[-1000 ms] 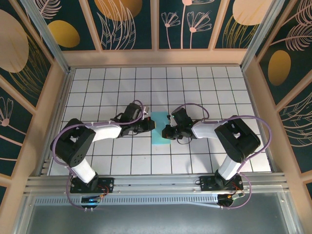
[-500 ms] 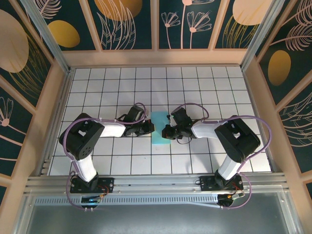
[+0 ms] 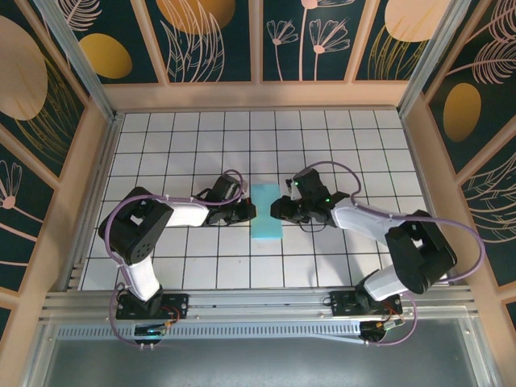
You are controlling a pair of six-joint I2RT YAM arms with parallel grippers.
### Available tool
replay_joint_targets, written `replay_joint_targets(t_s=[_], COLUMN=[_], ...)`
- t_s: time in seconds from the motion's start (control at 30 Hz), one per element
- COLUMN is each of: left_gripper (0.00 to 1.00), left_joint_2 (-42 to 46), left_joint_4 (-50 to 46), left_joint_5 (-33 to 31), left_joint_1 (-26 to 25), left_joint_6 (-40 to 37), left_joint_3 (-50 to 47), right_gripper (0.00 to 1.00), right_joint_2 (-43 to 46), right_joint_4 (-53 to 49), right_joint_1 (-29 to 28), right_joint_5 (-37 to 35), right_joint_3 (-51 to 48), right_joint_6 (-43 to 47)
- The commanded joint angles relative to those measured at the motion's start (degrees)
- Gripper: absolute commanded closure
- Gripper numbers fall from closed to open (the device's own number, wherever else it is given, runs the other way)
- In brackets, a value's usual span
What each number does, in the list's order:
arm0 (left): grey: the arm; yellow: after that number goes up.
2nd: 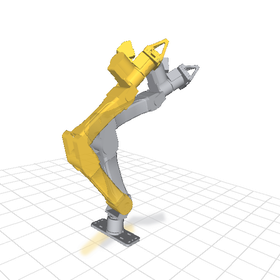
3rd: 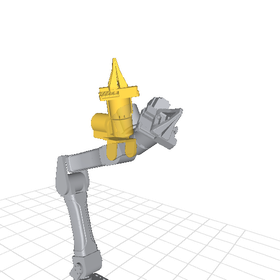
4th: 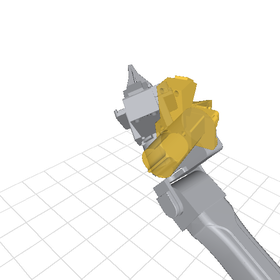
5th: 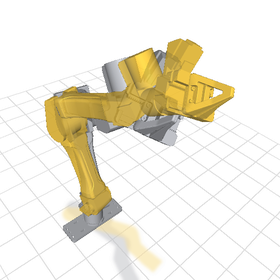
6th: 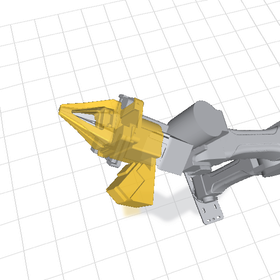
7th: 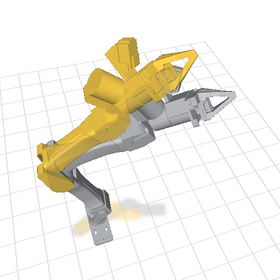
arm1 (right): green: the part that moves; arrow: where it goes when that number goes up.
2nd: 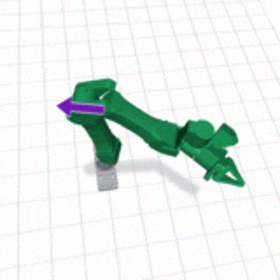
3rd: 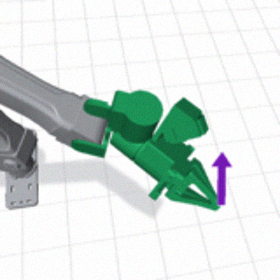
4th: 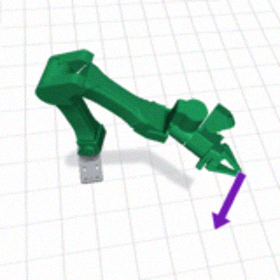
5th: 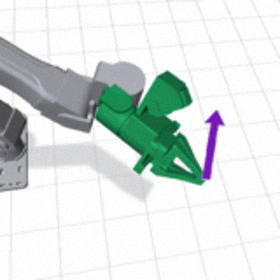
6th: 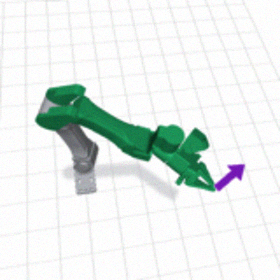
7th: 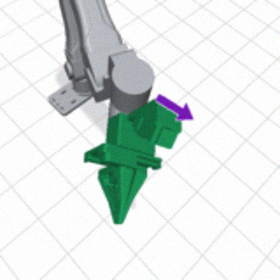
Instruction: Fold a paper plane with a square sheet of paper (fold left side to right side)
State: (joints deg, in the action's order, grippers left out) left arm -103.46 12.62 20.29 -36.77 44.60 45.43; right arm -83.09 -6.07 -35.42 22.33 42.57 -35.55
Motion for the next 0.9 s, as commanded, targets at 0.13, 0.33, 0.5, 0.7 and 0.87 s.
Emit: replay_joint_targets(t_s=[0.13, 0.33, 0.5, 0.7, 0.87], left_gripper=[1.0, 1.0, 1.0, 1.0, 1.0], left_joint_2=[-1.9, -1.7, -1.5, -1.5, -1.3], left_joint_4=[-3.4, -3.2, -3.0, -2.9, -2.9], left_joint_5=[-2.2, -2.3, -2.5, -2.5, -2.5], left_joint_1=[-0.3, -0.3, -0.3, -0.4, -0.2], left_joint_6=[-1.1, -1.0, -0.9, -0.9, -0.9], left_joint_3=[-0.7, -1.0, -1.2, -1.2, -1.3], right_gripper=[0.51, 0.49, 0.51, 0.56, 0.57], right_joint_2=[5.2, 5.2, 4.1, 1.3, -0.2], right_joint_4=[-2.3, 2.1, 4.4, 6.6, 7.1], right_joint_1=[2.9, 2.7, 2.2, 0.6, -0.2], right_joint_5=[4.0, 7.6, 7.9, 8.1, 7.2], right_joint_3=[-7.4, -11.0, -11.9, -11.4, -11.0], right_joint_6=[-1.9, -5.4, -6.8, -8.0, -8.4])
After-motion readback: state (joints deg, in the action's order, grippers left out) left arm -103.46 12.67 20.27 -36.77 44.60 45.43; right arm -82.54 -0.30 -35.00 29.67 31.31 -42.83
